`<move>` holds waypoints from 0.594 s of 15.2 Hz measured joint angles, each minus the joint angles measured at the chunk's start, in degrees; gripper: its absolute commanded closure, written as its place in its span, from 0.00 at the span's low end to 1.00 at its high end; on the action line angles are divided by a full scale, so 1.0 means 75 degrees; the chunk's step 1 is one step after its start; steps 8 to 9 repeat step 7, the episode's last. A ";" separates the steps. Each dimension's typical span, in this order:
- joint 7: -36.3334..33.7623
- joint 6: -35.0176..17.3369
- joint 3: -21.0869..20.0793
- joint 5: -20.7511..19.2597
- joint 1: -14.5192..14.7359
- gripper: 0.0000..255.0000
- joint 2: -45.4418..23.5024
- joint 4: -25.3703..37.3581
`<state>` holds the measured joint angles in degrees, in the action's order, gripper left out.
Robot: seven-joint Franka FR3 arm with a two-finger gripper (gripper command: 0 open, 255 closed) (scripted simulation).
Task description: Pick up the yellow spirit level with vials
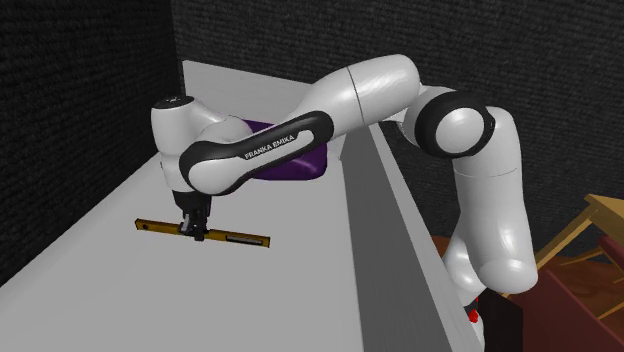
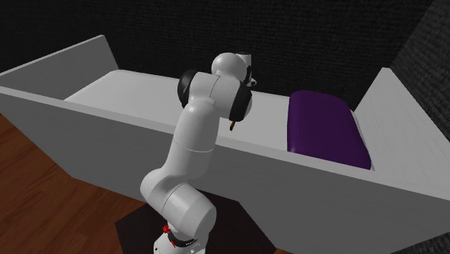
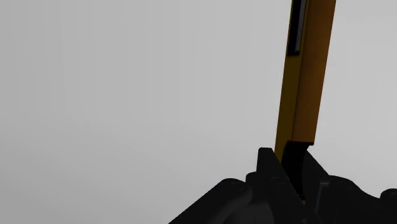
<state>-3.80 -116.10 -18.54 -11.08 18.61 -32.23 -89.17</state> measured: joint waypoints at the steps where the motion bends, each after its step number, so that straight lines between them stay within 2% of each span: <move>1: 0.0005 0.0084 -0.0011 0.0016 0.0001 1.00 0.0043 0.0042; 9: 0.0049 0.0530 -0.0061 0.0100 -0.0010 1.00 0.0269 0.0272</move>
